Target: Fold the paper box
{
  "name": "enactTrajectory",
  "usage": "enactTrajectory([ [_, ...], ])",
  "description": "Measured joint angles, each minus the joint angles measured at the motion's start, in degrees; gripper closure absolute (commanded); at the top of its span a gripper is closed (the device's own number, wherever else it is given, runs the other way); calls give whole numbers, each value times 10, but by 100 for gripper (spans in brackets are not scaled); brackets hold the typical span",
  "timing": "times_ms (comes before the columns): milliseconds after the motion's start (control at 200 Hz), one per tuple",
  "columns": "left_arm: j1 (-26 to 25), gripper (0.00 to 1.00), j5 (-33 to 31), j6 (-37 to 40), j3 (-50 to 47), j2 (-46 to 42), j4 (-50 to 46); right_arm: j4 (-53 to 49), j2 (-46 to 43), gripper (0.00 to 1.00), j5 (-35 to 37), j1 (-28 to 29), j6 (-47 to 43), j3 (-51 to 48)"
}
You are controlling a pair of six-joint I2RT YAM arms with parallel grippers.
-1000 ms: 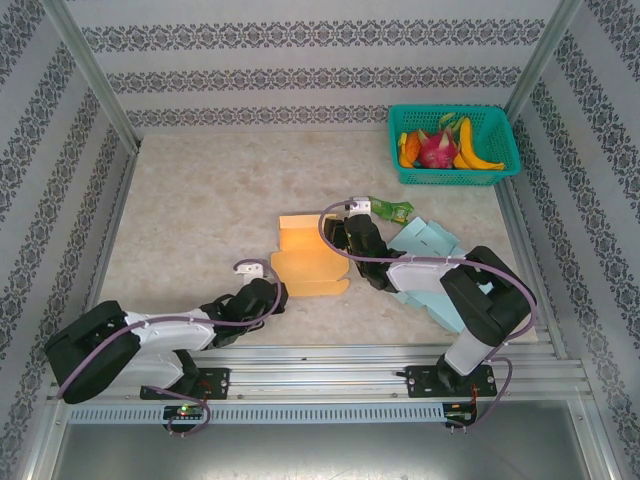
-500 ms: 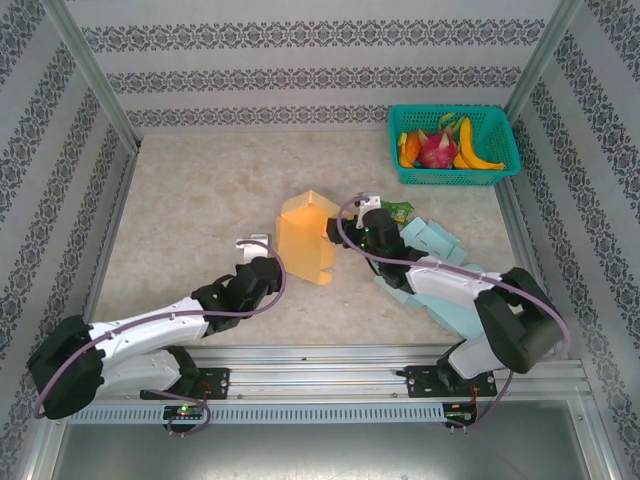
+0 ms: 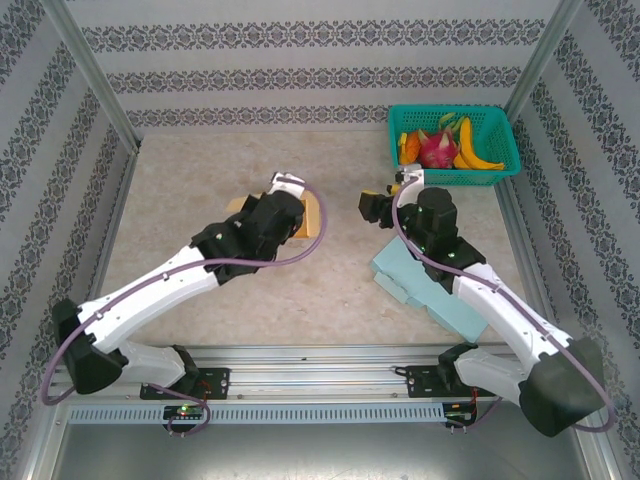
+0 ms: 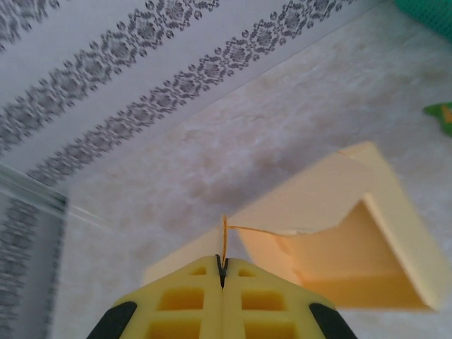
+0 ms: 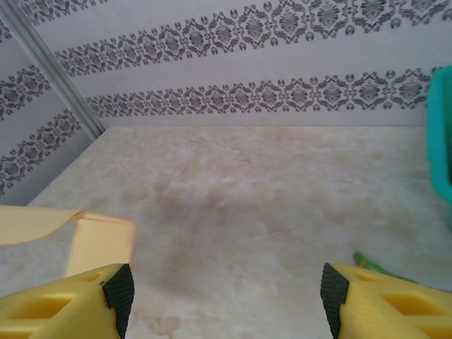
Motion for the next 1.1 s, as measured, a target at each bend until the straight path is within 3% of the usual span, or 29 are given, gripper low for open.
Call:
enactTrajectory([
  [240, -6, 100, -106, 98, 174, 158, -193, -26, -100, 26, 21, -20, -7, -57],
  [480, -45, 100, -176, 164, 249, 275, -297, -22, -164, 25, 47, -42, -15, -88],
  [585, -52, 97, -176, 187, 297, 329, -315, -21, -170, 23, 56, -54, -15, -92],
  [719, -52, 65, -165, 214, 346, 389, -320, -22, -176, 22, 63, -73, -12, -100],
  [819, -49, 54, -148, 230, 372, 421, -315, -22, -181, 21, 71, -83, -10, -107],
  [1099, -18, 50, -39, 239, 372, 381, -242, -21, -174, 22, 79, -95, -2, -116],
])
